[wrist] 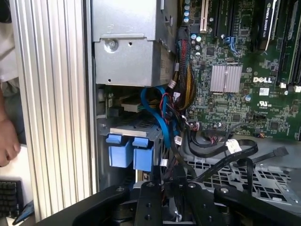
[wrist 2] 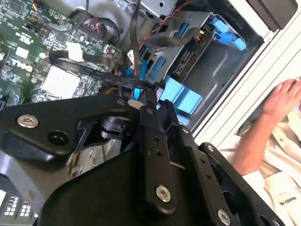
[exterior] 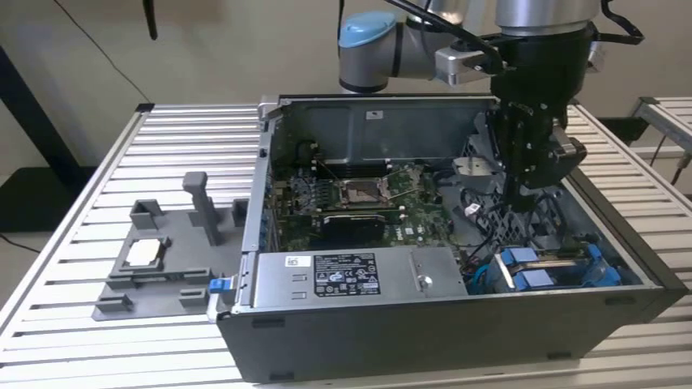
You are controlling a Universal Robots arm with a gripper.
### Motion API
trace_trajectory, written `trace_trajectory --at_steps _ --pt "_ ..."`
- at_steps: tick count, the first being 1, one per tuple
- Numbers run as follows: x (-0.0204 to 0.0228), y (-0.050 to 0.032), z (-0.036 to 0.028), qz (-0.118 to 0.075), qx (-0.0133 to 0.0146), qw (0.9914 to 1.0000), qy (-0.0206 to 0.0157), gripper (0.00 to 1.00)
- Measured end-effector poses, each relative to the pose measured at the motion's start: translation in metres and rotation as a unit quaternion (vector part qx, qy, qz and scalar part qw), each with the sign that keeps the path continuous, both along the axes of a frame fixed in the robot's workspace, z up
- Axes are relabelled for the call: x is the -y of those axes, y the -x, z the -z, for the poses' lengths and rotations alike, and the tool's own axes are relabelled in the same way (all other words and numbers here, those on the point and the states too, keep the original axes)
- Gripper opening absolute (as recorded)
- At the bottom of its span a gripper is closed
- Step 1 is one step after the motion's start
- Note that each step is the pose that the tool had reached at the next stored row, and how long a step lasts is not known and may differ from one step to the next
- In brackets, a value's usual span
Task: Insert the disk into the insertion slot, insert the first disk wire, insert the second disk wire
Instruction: 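Insert the second disk wire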
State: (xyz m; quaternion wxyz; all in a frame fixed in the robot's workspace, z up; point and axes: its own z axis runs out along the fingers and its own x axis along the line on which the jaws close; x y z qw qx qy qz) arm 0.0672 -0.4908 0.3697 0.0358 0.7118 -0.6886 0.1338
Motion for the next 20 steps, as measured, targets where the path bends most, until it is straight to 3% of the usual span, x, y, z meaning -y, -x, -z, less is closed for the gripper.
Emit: trace_trajectory --at_steps 3,6,7,10,12,16,20 --pt "-0.0001 0.0005 0.0006 0.000 0.0057 0.99996 0.0062 0.25" --pt "-0.0002 0.0013 0.0017 0.000 0.0188 0.99980 0.0065 0.25" --pt "-0.0001 0.0015 0.0020 0.000 0.0215 0.99975 0.0061 0.25" --pt "-0.0001 0.0025 0.0027 0.000 0.0239 0.99970 0.0054 0.25" --pt "-0.0001 0.0040 0.0028 0.000 0.0254 0.99967 0.0018 0.25" --pt "-0.0001 0.0082 0.0028 0.001 0.0309 0.99944 -0.0127 0.25" --pt "-0.0002 0.0102 0.0031 0.001 0.0336 0.99930 -0.0165 0.25"
